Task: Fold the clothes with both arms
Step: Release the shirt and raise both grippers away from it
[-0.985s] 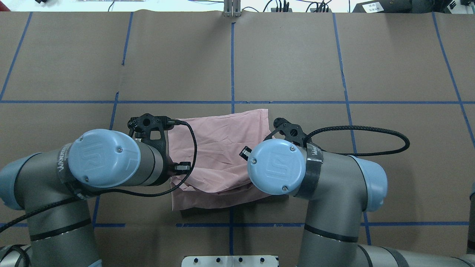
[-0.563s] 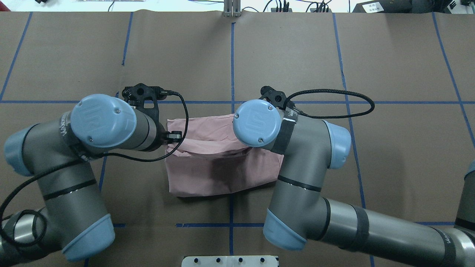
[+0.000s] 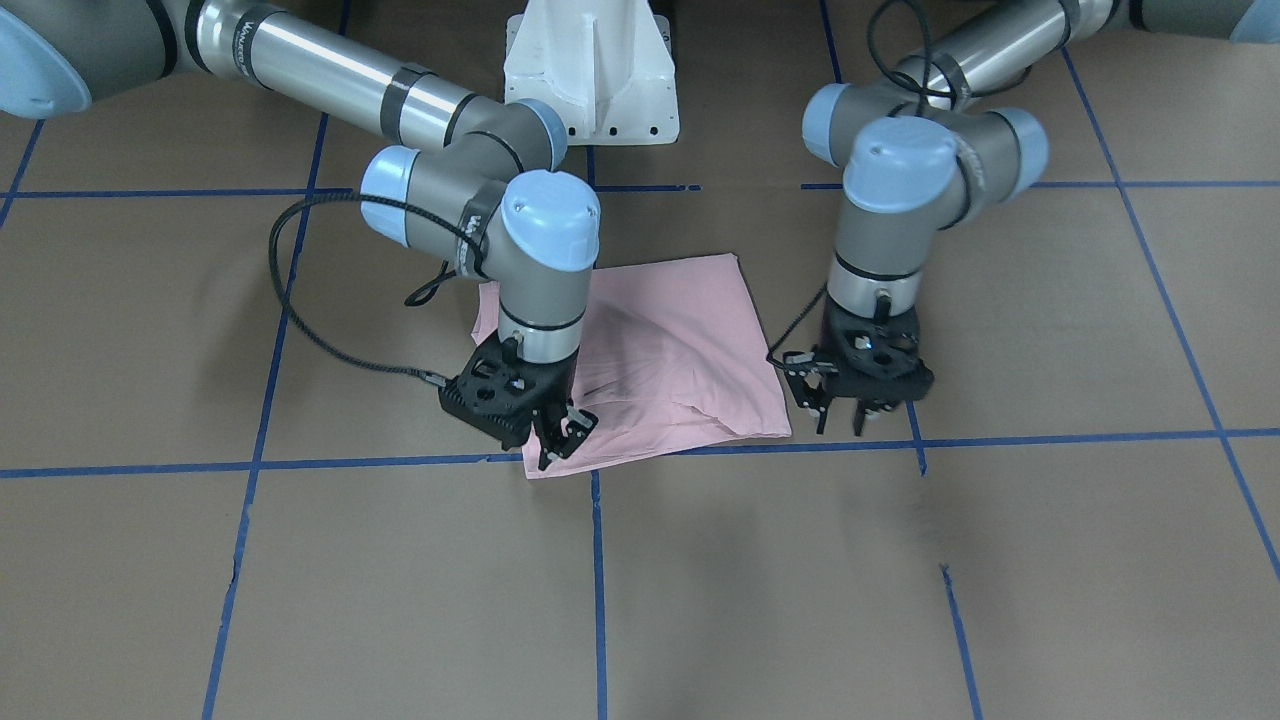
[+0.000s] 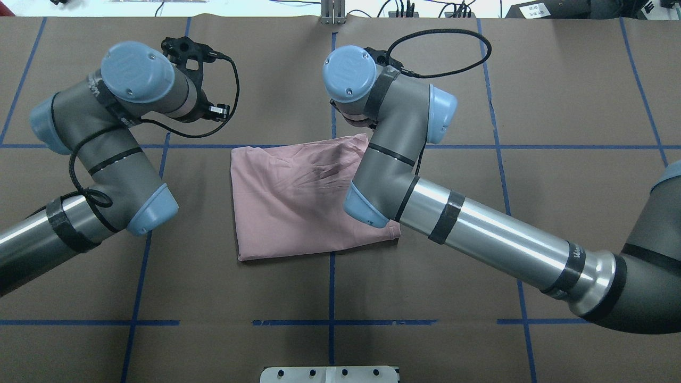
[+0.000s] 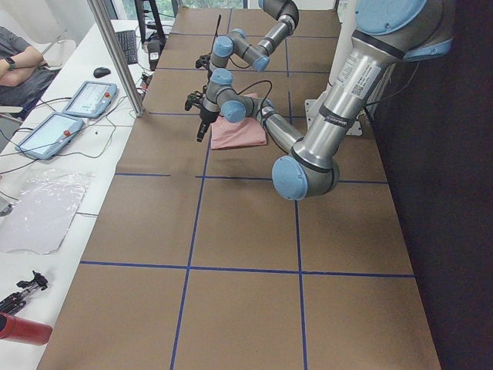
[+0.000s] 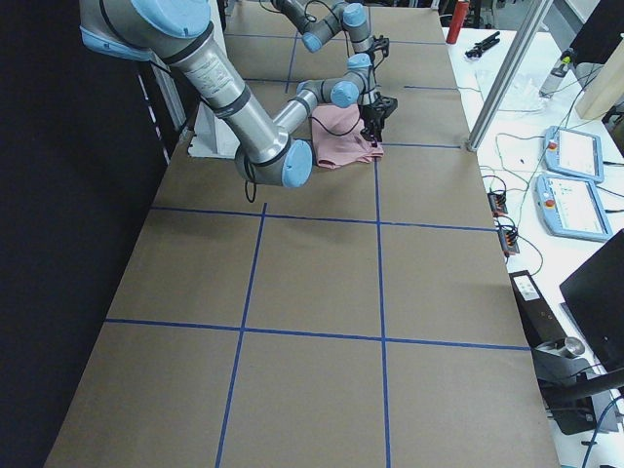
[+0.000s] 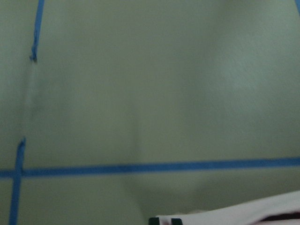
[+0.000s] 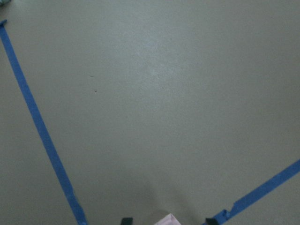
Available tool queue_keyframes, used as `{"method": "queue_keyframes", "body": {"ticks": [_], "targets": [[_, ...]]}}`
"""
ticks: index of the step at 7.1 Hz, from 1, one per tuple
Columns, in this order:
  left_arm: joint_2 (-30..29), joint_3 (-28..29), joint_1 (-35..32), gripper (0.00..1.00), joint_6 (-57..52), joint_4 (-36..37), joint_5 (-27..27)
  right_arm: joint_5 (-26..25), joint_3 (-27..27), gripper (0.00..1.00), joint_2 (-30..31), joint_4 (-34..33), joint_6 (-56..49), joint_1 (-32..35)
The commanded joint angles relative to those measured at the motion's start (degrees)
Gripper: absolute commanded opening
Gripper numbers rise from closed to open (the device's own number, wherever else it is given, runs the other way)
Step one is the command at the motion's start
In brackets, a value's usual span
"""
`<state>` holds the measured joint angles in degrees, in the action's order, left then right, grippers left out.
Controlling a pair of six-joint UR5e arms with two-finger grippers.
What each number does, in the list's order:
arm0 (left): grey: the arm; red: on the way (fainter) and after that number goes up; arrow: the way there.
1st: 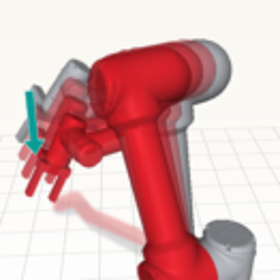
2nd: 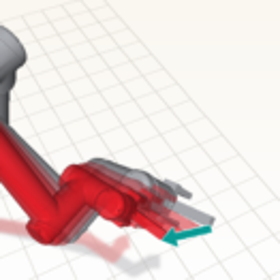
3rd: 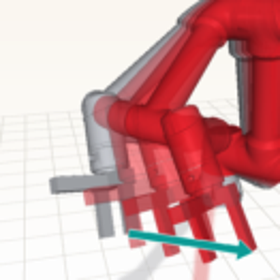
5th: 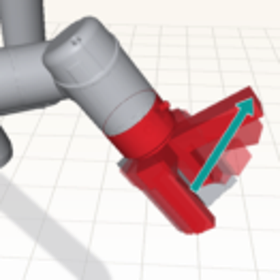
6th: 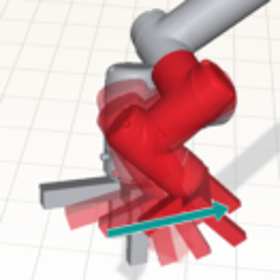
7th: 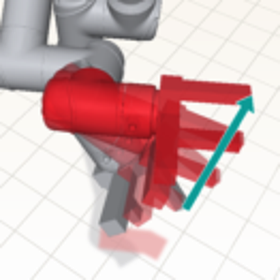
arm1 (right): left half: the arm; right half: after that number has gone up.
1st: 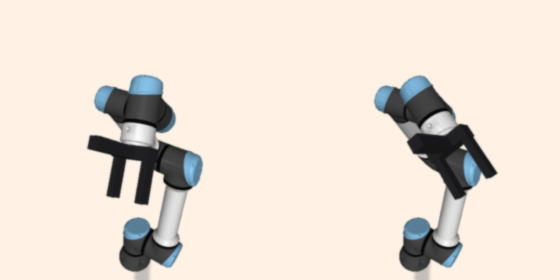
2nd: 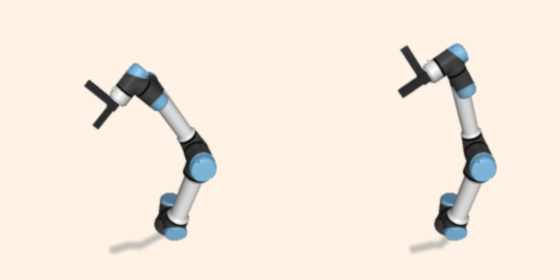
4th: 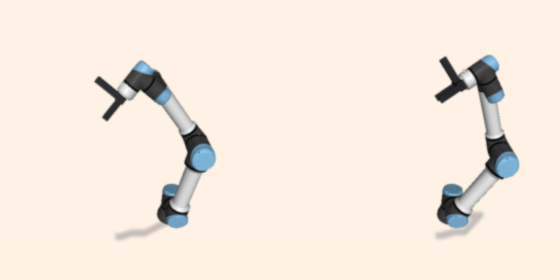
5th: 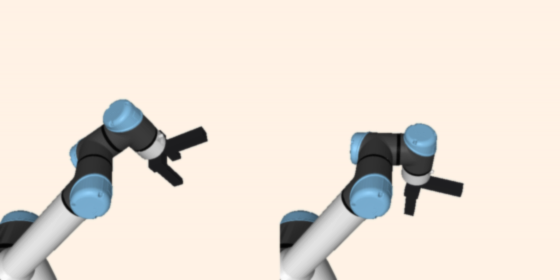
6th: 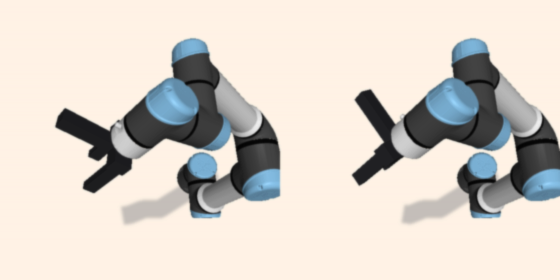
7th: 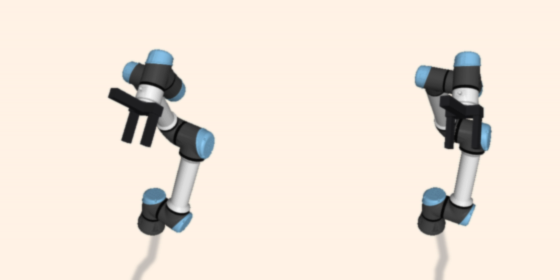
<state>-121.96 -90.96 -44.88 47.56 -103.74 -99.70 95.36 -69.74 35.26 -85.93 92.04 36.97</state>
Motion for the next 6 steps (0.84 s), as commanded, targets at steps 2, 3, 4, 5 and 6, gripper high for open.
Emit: {"method": "queue_keyframes", "body": {"ticks": [2,3,4,5,6], "targets": [[0.7,-3.1,-1.3,1.00,-3.4,-0.4,-3.2,6.9,-2.6,1.00,1.6,-0.1,-5.1,2.9],[2.2,-5.7,-1.4,1.00,-3.7,-0.1,-3.3,8.8,-7.5,1.00,5.7,-0.8,-10.2,4.2],[5.7,-10.4,-1.3,1.00,-4.3,0.2,-3.6,11.1,-14.6,1.00,10.9,-4.0,-17.6,6.3],[10.1,-15.9,-1.8,1.00,-10.0,1.2,-7.1,14.4,-22.7,1.00,17.4,-7.7,-27.6,9.8],[14.7,-19.5,-5.0,1.00,-15.2,1.3,-9.5,17.3,-28.7,1.00,24.2,-9.7,-39.3,14.3]]}}
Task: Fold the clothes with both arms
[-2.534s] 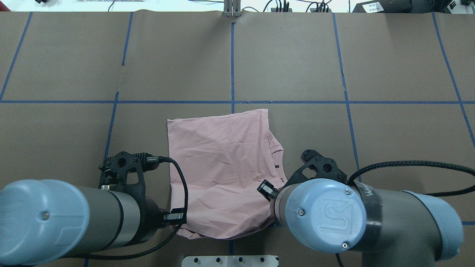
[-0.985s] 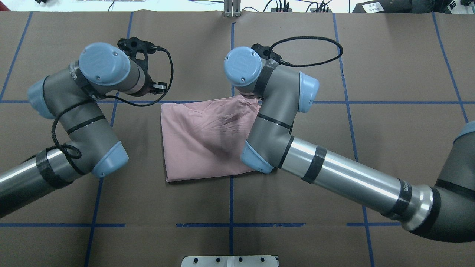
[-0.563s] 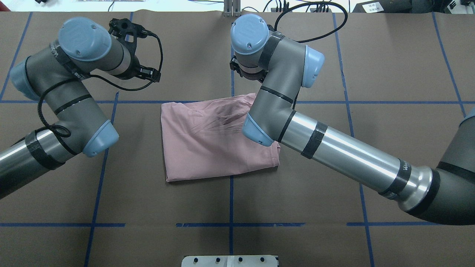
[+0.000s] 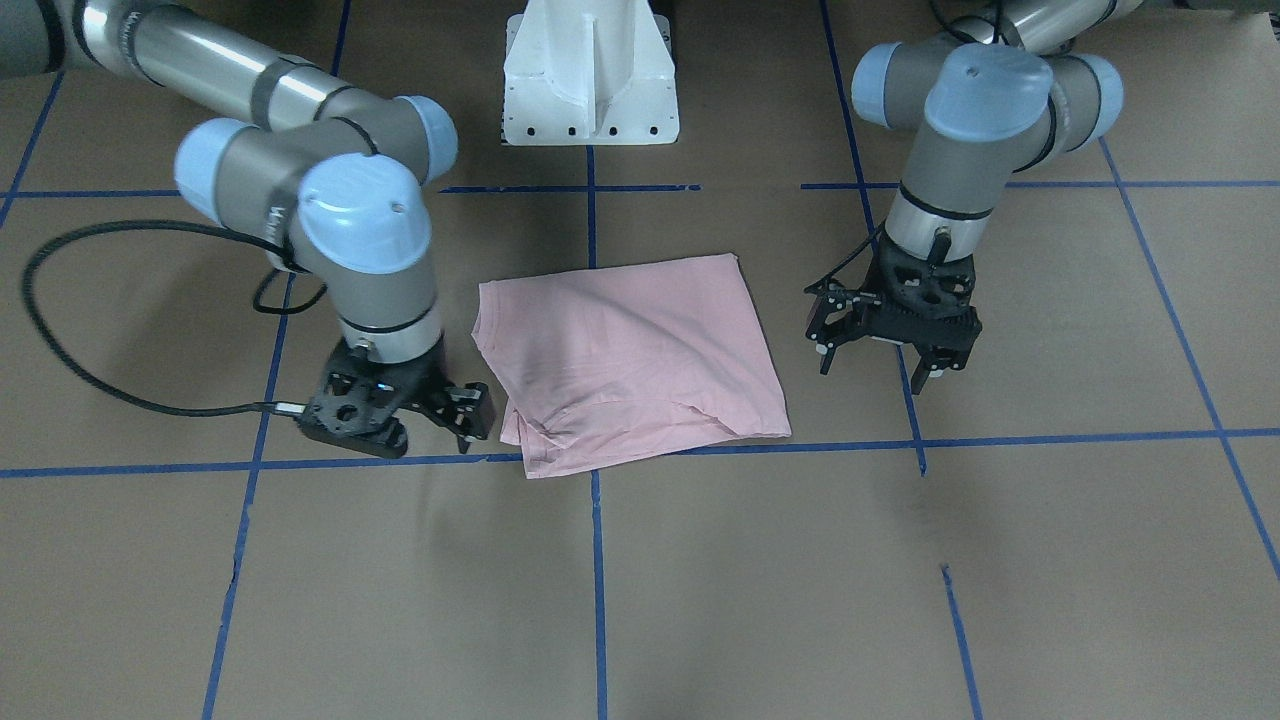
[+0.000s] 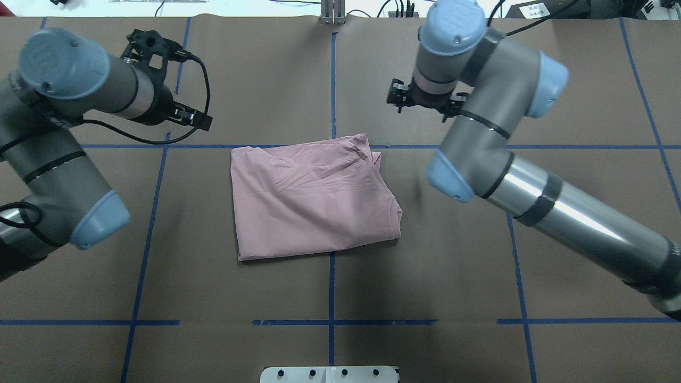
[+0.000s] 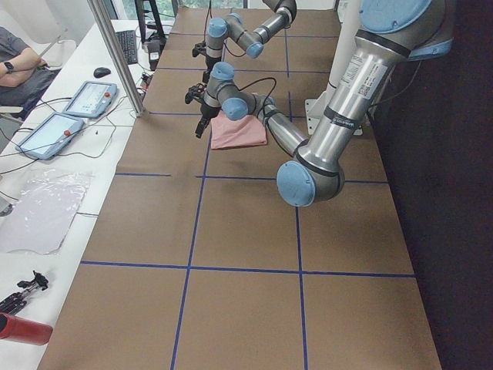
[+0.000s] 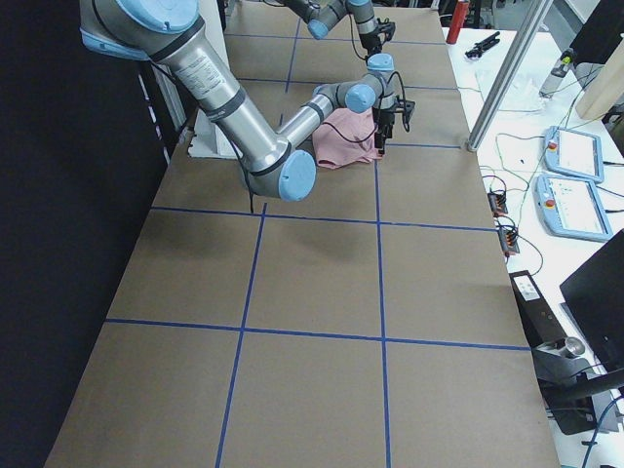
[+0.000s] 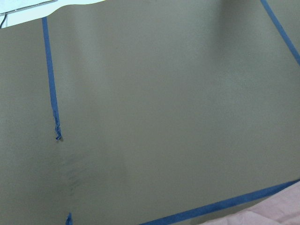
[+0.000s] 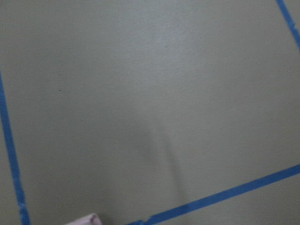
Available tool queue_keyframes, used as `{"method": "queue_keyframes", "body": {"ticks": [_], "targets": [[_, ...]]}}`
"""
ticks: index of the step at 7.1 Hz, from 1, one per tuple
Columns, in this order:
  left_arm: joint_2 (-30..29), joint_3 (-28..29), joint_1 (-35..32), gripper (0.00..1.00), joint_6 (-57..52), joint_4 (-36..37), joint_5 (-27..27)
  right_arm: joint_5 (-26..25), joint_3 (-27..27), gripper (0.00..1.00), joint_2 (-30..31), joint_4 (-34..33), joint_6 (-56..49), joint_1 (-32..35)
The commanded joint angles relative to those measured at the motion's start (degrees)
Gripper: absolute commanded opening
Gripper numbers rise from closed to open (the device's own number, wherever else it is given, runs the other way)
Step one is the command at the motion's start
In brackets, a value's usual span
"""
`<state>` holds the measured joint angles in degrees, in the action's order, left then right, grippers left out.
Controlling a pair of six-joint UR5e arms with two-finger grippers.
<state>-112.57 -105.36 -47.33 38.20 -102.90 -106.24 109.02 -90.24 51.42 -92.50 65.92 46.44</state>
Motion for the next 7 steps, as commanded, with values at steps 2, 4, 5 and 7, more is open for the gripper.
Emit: {"method": "queue_keyframes", "body": {"ticks": [2,4,5,7], "targets": [[13.2,-6.4,-15.9,1.00,-26.5,0.4,-10.3,9.9,-11.0,1.00,19.6,-3.5,-37.9,17.8],[16.9,0.9,-32.2,1.00,-44.7,0.3,-18.2,12.9,-8.0,1.00,29.6,-3.1,-59.4,30.8],[17.3,7.9,-38.2,1.00,-51.0,0.6,-21.3,14.0,-4.5,1.00,34.2,-2.9,-66.2,35.6],[19.8,19.8,-40.7,1.00,-51.2,-0.7,-24.1,16.8,0.6,1.00,37.9,-2.4,-66.8,39.2]]}}
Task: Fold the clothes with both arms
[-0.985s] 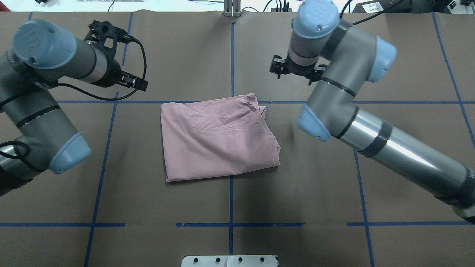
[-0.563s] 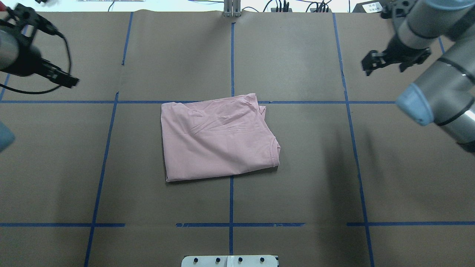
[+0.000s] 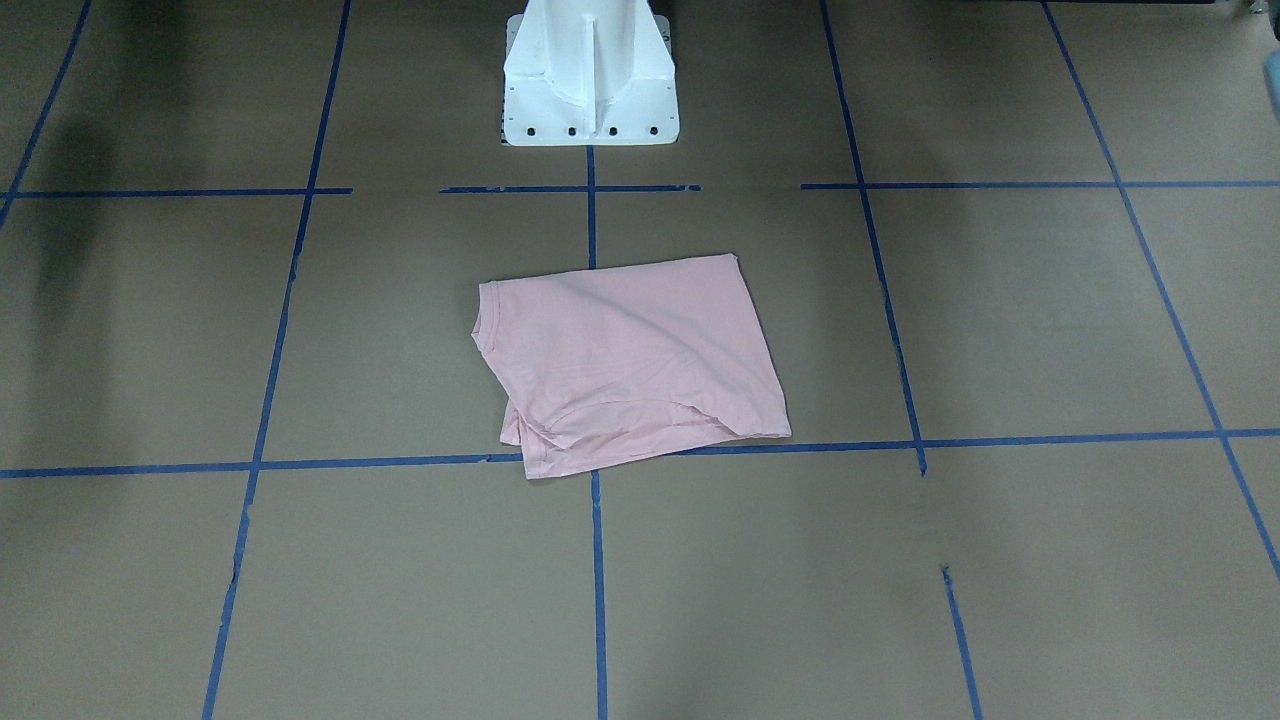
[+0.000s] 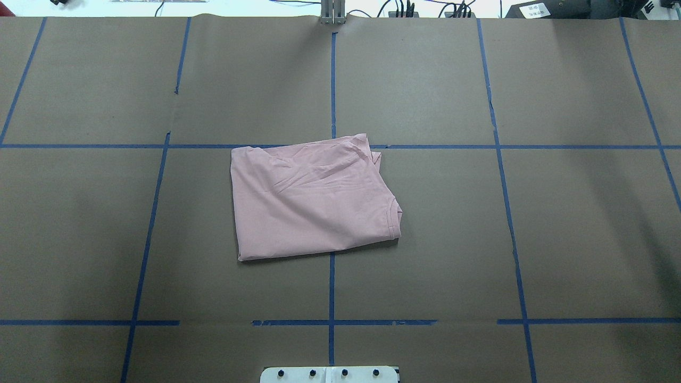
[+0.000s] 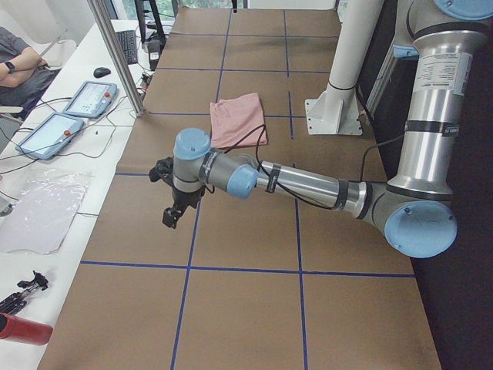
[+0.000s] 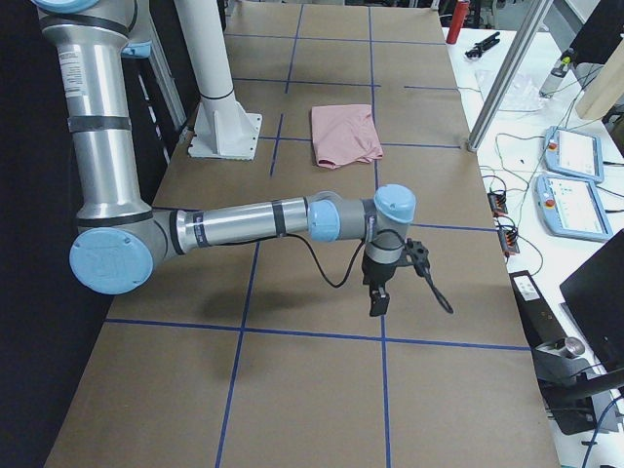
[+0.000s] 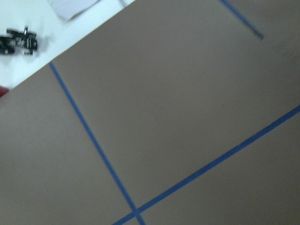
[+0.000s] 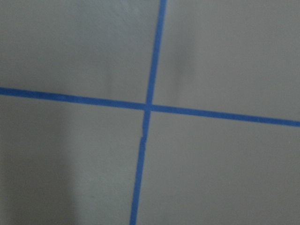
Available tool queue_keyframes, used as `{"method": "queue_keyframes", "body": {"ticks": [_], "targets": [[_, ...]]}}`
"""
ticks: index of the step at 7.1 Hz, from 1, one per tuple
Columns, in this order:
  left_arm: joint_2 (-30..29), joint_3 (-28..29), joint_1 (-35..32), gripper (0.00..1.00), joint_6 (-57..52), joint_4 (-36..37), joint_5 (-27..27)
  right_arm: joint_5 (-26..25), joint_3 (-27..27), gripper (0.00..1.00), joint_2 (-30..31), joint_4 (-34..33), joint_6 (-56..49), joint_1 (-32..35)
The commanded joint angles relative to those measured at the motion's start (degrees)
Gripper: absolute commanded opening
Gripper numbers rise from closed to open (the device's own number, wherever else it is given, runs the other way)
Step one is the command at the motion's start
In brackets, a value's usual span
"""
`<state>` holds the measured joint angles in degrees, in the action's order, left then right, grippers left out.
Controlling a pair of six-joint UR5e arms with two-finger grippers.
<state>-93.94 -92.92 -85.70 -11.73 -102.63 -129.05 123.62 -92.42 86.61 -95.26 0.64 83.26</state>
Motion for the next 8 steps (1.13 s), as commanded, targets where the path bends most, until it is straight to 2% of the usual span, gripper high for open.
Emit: {"method": "queue_keyframes", "body": {"ticks": [1,2,3,4,8], "targets": [[2.0,7.8,-6.1,1.00,-1.4,3.6,-1.6,5.7,2.7,1.00,5.2,3.1,-1.7,3.2],[2.7,8.3,-6.2,1.00,-1.5,7.5,-1.7,7.1,3.0,1.00,7.9,7.9,-1.3,3.3],[4.2,5.7,-6.7,1.00,-1.1,9.6,-2.5,7.8,2.7,1.00,8.7,8.9,-1.5,3.7],[2.6,4.9,-6.4,1.00,-0.8,16.3,-4.9,8.0,2.4,1.00,8.4,8.9,-1.5,4.0],[1.8,1.3,-6.2,1.00,-1.1,16.7,-6.5,8.0,2.0,1.00,8.7,9.0,-2.1,6.0]]}}
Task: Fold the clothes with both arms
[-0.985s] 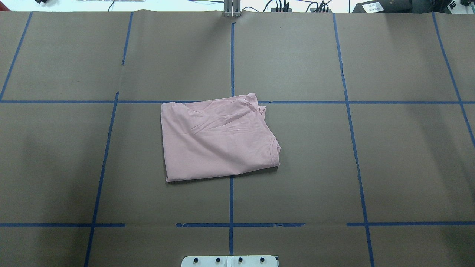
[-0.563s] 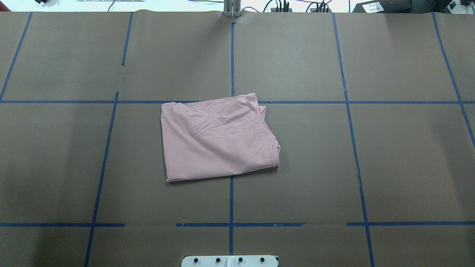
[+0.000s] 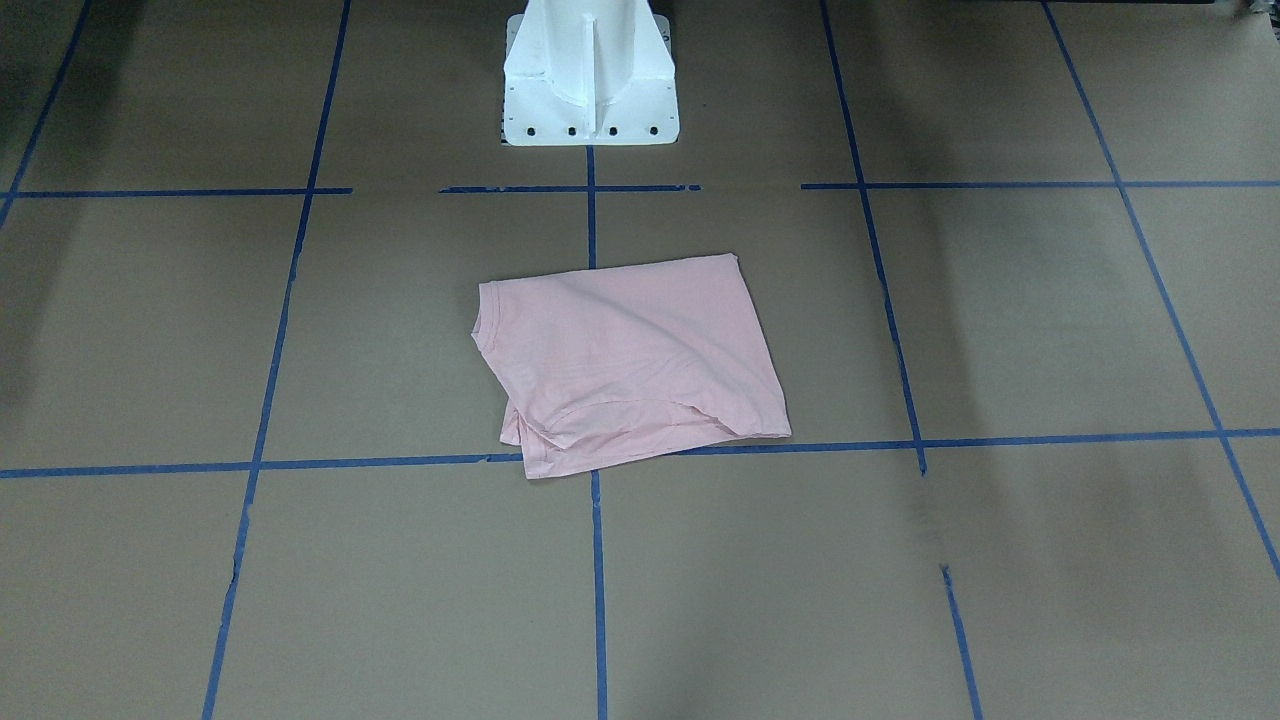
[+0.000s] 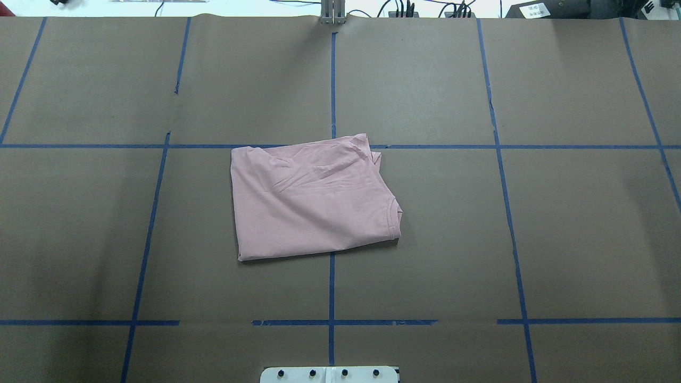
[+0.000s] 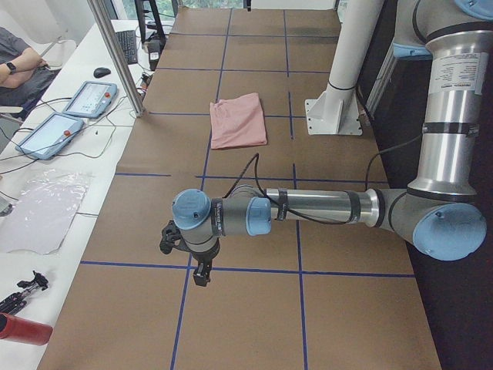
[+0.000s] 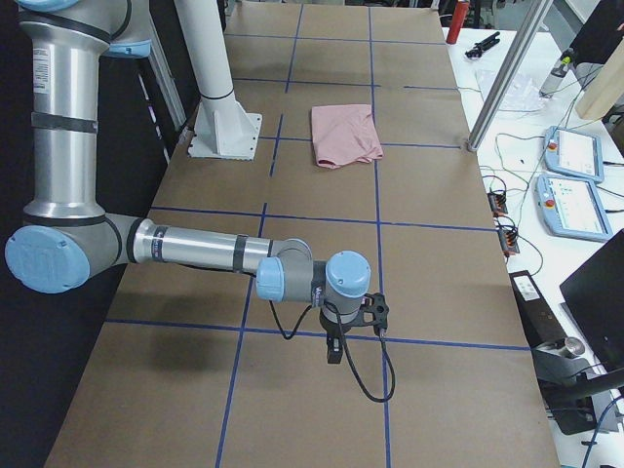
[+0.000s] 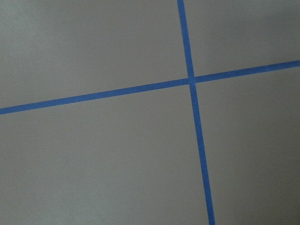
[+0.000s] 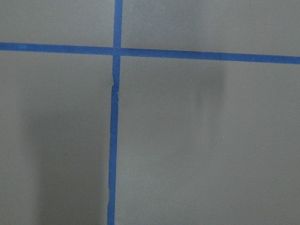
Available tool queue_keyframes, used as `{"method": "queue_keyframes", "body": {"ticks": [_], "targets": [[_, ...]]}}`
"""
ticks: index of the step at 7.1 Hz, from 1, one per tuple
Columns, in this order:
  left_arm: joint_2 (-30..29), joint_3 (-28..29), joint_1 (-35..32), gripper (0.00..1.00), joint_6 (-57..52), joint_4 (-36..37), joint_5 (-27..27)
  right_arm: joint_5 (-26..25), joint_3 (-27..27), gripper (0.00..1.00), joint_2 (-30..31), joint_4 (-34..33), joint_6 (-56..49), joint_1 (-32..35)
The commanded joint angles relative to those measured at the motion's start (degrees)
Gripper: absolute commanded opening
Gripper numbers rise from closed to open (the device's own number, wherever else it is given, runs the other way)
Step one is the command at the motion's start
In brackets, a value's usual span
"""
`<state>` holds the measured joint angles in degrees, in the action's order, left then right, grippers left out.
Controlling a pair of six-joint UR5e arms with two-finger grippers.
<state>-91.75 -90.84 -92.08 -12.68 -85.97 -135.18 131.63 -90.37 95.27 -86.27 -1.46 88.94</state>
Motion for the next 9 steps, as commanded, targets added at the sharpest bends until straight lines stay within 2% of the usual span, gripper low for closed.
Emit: {"method": "queue_keyframes", "body": {"ticks": [1,9], "targets": [[-0.4,-2.0,0.3,1.00,-0.4,0.0,0.2,-0.6,-0.2,1.00,0.0,0.1,0.0,0.4],[0.8,-1.7,1.8,1.00,-0.4,-0.2,0.2,-0.6,0.0,1.00,0.0,0.3,0.1,0.4]]}}
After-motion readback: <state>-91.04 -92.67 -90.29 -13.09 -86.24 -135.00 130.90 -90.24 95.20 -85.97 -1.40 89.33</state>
